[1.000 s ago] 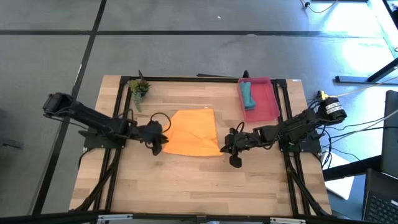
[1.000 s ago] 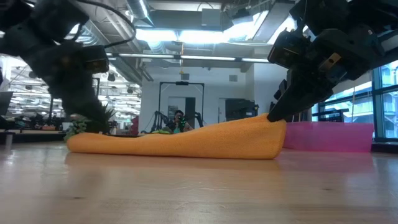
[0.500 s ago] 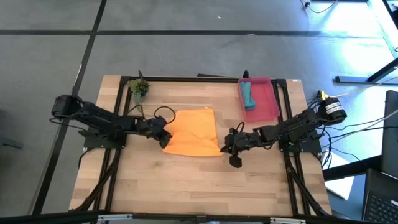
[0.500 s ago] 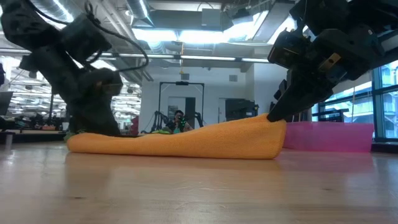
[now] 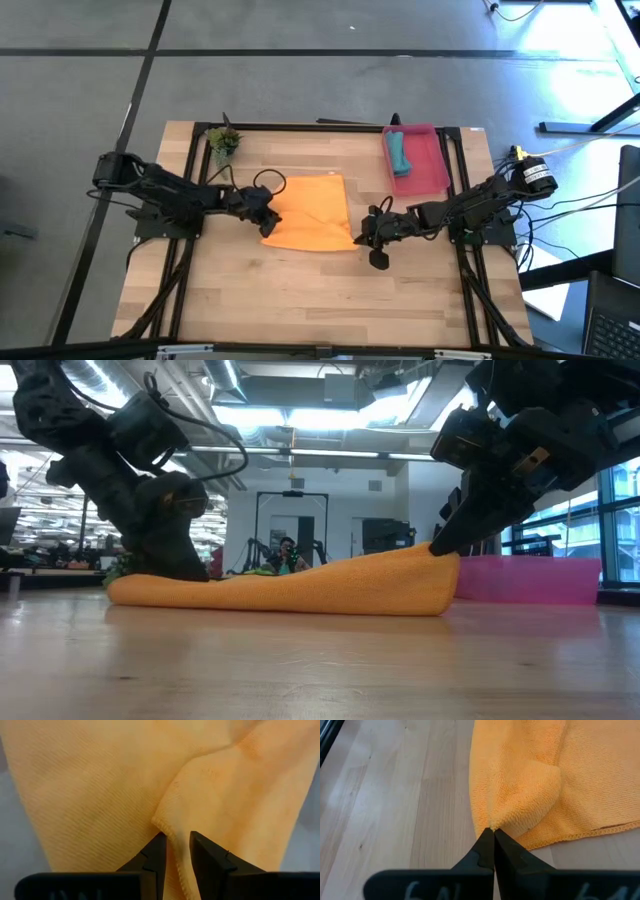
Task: Roll microfiber towels into tight, uniform cylinder then place into a basket
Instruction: Roll the yellow microfiber cloth on the table
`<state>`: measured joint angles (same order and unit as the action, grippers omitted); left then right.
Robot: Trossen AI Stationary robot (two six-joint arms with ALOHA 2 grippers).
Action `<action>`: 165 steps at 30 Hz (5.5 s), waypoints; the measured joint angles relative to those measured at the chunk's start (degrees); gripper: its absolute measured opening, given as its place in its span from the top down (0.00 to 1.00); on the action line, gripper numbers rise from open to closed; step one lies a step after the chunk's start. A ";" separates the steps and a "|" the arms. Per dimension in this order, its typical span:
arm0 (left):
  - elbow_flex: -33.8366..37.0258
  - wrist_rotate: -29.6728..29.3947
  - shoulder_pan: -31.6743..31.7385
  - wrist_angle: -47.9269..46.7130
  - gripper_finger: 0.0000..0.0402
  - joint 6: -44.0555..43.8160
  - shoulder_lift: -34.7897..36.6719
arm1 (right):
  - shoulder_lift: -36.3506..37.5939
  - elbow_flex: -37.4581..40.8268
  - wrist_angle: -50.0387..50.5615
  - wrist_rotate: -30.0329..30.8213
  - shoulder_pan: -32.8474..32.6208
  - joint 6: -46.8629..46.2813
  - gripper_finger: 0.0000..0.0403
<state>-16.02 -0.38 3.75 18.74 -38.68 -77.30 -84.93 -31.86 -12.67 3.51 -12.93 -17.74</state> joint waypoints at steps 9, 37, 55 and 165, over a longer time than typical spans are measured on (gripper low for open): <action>-0.01 0.59 0.00 0.10 0.98 1.76 0.00 | 0.00 0.00 -0.03 1.04 0.04 0.35 1.00; -0.01 -12.33 0.00 -13.55 1.00 9.88 20.54 | 0.02 -8.24 7.99 2.47 17.46 18.54 1.00; -0.01 -25.19 0.00 -22.01 1.00 9.87 21.79 | -6.98 -8.20 0.95 -0.48 27.74 24.48 1.00; -0.01 -15.65 -10.98 -17.13 0.70 15.31 24.96 | -17.25 -33.88 29.22 -2.40 18.30 20.66 0.45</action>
<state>-16.03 -16.03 -7.23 1.61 -23.38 -52.34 -102.17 -65.74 16.56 1.11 5.37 2.92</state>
